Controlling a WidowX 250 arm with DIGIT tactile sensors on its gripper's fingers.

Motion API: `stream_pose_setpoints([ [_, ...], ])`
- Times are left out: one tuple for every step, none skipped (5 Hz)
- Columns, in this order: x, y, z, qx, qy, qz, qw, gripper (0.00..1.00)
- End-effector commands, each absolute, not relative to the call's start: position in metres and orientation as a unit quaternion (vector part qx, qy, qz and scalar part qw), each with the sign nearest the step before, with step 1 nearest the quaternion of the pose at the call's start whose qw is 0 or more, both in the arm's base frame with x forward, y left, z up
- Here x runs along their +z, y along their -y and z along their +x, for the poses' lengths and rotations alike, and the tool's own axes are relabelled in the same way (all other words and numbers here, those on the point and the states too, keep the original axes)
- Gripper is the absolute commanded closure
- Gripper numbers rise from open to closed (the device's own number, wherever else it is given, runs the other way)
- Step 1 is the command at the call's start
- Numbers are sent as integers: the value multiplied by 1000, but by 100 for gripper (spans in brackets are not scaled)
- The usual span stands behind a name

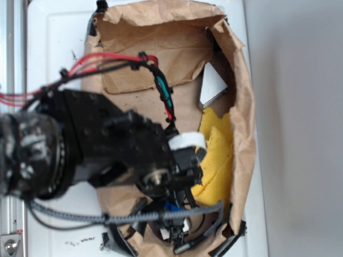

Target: Grab the blue rope.

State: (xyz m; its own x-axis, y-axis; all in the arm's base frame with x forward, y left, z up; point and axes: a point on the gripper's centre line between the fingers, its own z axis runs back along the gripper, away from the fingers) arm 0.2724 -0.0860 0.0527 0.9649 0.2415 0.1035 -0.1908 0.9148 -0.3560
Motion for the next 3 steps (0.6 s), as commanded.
stream_pose_setpoints([
  [59,91,275,110,96,-143,979,100],
  [61,92,275,115,100,-143,978,100],
  [76,76,259,129,108,-156,973,100],
])
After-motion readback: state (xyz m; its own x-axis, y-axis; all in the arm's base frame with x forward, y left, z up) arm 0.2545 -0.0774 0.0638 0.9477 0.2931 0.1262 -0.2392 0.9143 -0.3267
